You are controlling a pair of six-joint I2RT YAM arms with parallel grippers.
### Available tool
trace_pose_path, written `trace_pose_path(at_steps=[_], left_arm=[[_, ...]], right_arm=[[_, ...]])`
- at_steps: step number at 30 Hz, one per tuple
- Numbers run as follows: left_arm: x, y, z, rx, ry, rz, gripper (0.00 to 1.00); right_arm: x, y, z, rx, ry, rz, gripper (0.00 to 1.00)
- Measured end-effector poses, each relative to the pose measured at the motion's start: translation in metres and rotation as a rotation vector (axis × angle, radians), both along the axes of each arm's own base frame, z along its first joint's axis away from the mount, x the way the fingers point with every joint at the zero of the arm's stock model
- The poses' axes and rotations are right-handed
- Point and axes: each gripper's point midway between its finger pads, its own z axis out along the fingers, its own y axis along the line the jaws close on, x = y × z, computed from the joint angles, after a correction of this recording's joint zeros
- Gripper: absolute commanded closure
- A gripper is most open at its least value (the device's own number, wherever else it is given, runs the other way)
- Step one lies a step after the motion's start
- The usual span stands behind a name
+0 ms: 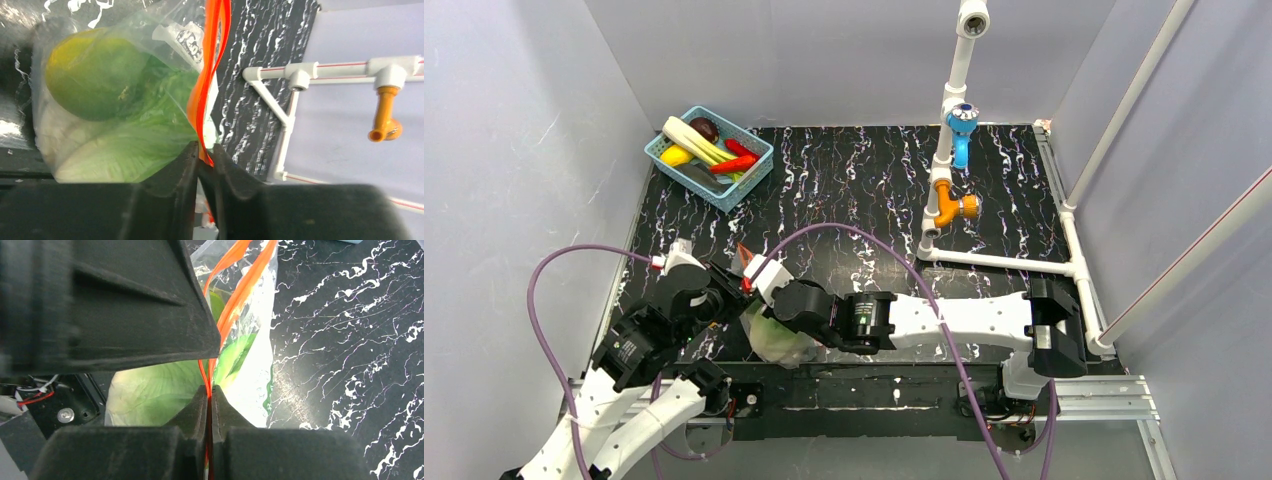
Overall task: Place the food in the zip-top bag and seal the zipper
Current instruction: Zip the zipper food storage bag at the center of the board.
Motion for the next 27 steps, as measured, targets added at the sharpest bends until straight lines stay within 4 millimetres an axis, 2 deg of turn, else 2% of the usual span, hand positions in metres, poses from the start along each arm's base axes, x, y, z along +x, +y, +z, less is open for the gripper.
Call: trace_pose_path(at_steps=[3,4,9,16,19,25,27], left_arm=[[-0.003,0.002,0.001,0.009,-0.013,-0.010,0.42],[-0.004,0.005,0.002,0.011,-0.023,-0.010,0.36],[-0.014,0.017,0.017,0.056,-0.097,-0.043,0.19],[-0.021,0.028,0.047,0.207,-0.228,-0.162,0.13],[-0.020,0.030,0.054,0.283,-0.289,-0.222,0.12],[-0.020,0.019,0.062,0.394,-0.476,-0.401,0.07],[-0.022,0.013,0.059,0.430,-0.547,-0.479,0.06]], right_arm=[[0.004,-0.007,-0.008,-0.016,-0.016,0.006,0.99],[0.005,-0.007,-0.008,-0.016,-0.017,0.006,0.99],[0.009,-0.019,-0.010,-0.015,-0.001,0.062,0.99],[0.019,-0.022,-0.012,-0.020,0.054,0.165,0.99],[0.022,-0.031,-0.014,-0.025,0.090,0.219,0.99],[0.023,-0.046,-0.014,-0.031,0.171,0.325,0.99],[0.022,-0.051,-0.014,-0.029,0.201,0.361,0.99]])
